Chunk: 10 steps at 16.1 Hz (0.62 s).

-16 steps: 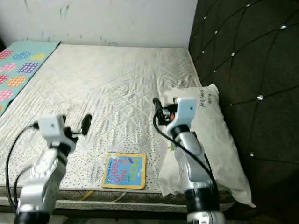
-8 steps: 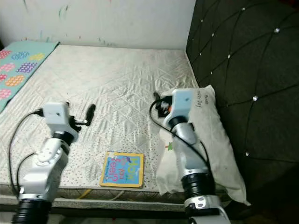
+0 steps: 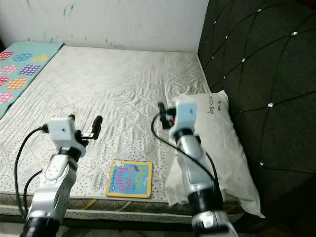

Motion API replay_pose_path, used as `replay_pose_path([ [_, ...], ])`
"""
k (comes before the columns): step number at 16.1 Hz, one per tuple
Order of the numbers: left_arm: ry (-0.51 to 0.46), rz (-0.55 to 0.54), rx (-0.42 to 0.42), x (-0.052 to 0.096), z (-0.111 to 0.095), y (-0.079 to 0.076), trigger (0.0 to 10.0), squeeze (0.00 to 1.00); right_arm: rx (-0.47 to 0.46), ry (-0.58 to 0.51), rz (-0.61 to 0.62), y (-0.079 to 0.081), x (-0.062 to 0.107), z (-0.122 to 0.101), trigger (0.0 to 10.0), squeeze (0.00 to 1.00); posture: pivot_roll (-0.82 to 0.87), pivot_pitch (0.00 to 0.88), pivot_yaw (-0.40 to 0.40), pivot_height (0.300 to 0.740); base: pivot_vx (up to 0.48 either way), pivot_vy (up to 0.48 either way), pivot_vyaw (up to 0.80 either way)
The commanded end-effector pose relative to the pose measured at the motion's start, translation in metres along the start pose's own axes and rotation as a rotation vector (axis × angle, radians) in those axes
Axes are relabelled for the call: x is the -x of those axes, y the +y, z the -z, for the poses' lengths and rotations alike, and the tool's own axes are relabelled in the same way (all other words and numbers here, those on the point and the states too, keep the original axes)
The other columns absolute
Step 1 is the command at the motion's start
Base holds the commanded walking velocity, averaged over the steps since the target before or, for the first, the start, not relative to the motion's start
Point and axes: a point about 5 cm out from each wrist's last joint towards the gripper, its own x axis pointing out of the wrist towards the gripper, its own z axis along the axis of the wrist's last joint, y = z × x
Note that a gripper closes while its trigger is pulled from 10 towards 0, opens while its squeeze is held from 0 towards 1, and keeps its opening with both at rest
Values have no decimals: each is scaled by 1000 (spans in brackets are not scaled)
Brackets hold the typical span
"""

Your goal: Clean up the room

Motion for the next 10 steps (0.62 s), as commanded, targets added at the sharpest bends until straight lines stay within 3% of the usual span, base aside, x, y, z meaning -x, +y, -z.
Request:
replay_pose_path([
  [1,-13,-21,-18,8,0,10,10000,0,34,-21,-8,-5,6,-4,10000,0,-107,0,1,740,0,0,0],
  [5,8,-33,-44,39,10,26,10000,0,66,42,21,-32,32,9,10000,0,-93,0,-22,740,0,0,0],
  [10,8,-33,-44,39,10,26,10000,0,66,42,21,-32,32,9,10000,0,-93,0,-22,740,0,0,0],
])
